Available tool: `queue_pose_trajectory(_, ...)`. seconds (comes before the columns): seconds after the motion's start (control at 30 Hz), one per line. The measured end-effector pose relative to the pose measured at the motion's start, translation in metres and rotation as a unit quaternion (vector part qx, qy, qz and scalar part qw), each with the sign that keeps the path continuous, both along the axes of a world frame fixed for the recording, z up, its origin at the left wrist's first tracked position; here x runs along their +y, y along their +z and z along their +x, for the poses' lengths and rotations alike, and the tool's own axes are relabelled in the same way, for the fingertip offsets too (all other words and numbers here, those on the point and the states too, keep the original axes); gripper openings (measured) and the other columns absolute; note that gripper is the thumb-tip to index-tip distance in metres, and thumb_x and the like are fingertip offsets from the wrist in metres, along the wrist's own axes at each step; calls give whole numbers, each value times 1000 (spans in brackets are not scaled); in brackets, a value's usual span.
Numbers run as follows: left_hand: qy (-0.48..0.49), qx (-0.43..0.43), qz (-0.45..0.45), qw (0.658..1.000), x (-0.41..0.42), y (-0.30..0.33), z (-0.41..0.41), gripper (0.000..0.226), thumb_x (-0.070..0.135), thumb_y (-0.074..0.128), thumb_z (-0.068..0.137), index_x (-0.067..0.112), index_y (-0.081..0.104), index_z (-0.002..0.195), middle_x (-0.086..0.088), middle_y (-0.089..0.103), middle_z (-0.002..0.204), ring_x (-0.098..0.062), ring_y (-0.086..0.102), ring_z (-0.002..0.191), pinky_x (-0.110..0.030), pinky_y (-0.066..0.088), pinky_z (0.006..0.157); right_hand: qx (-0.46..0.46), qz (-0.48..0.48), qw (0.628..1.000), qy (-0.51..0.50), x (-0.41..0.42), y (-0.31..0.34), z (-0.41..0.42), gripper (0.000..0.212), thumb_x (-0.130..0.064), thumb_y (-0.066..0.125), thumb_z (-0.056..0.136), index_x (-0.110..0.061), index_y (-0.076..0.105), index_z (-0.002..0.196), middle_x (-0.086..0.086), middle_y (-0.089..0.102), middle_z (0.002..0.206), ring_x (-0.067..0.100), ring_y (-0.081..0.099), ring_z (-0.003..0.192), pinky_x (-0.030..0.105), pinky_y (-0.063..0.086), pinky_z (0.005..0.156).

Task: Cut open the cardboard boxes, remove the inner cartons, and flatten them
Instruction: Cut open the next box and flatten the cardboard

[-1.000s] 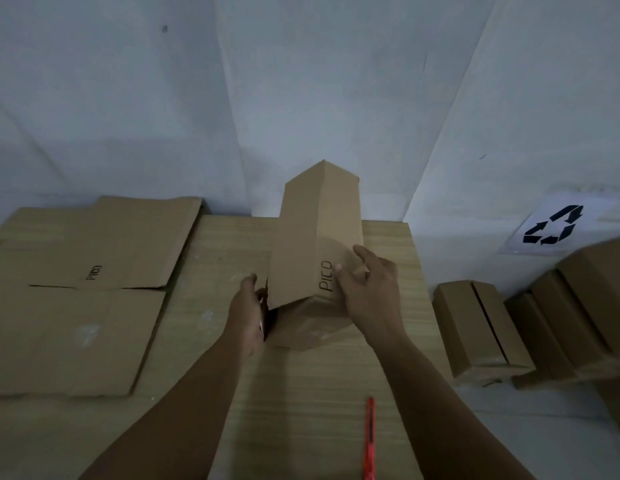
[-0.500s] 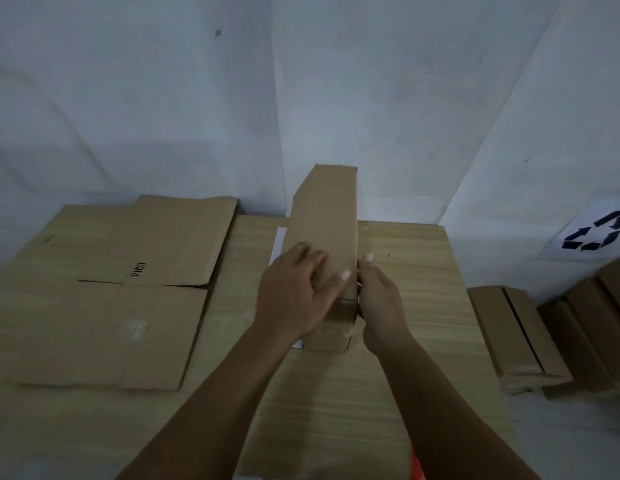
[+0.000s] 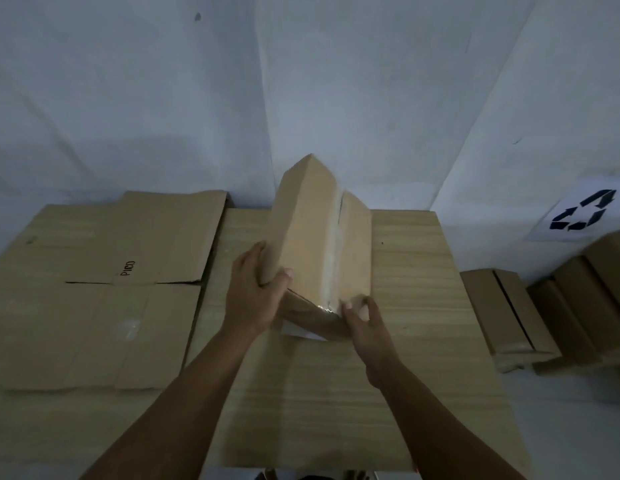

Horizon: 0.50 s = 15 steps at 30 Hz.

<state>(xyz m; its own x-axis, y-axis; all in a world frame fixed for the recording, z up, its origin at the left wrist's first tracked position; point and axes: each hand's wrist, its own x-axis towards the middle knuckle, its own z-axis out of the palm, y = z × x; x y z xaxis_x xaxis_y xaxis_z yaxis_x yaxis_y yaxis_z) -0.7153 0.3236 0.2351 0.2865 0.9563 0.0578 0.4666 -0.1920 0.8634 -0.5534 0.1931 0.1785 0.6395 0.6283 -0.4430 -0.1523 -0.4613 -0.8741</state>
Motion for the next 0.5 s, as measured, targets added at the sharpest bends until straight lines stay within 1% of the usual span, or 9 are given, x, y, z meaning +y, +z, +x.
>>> queue_pose_trajectory(0.07,-8,-58,-45,997,0,-22,-5,64,54,59,79,23,56,135,0,56,134,-13,55,121,-44,47,104,-35,-3,999,-6,-5,-1,4,67,-46,64,94,-31,34,151,2,52,133,20,51,117,30,39,94)
queue_pose_trajectory(0.13,-23,-101,-71,992,-10,-39,-6,40,36,55,86,19,63,122,2,67,116,-13,63,108,-39,53,91,-72,-21,997,-10,-9,-4,10,70,-46,65,93,-31,32,152,1,51,135,23,51,121,34,41,99)
queue_pose_trajectory(0.17,-23,-114,-88,989,-16,-46,-7,35,30,52,87,20,63,120,4,69,111,-9,65,103,-33,53,85,-85,-28,996,-11,-11,-6,13,72,-48,65,92,-32,31,152,2,51,140,25,51,124,39,43,103)
queue_pose_trajectory(0.2,-22,-111,-100,989,-23,-53,-8,37,29,48,89,24,60,123,8,69,112,-5,64,102,-29,52,84,-95,-33,995,-7,-12,-8,15,73,-48,66,91,-32,29,153,4,50,143,27,50,126,44,45,105)
queue_pose_trajectory(0.27,-26,-62,-106,992,-34,-68,-14,47,36,44,95,27,47,142,14,60,133,1,58,114,-25,46,93,-116,-46,992,4,-14,-11,17,76,-46,66,91,-30,27,154,6,47,145,28,49,127,50,44,106)
queue_pose_trajectory(0.3,-26,-24,-112,993,-36,-76,-16,54,37,44,100,25,36,152,14,49,146,1,51,123,-23,41,99,-129,-50,990,9,-14,-12,18,76,-43,66,91,-28,27,155,6,47,144,28,48,127,51,44,107)
queue_pose_trajectory(0.37,-30,32,-119,992,-39,-85,-18,58,33,43,105,25,20,159,16,30,154,-3,37,134,-20,29,106,-146,-53,988,19,-12,-15,23,76,-39,69,91,-28,28,155,7,48,140,28,48,125,52,43,107)
queue_pose_trajectory(0.43,-41,40,-100,993,-39,-89,-16,54,29,41,106,26,23,157,17,27,156,-8,31,142,-20,24,110,-141,-52,988,32,-14,-14,27,75,-41,70,89,-30,31,153,5,51,138,26,51,123,52,45,104)
queue_pose_trajectory(0.5,-37,40,-80,995,-38,-92,-15,49,26,41,106,24,32,154,7,33,158,-16,33,145,-24,25,113,-125,-34,991,30,-22,-11,32,65,-40,69,90,-31,41,148,1,59,132,21,58,117,48,50,100)
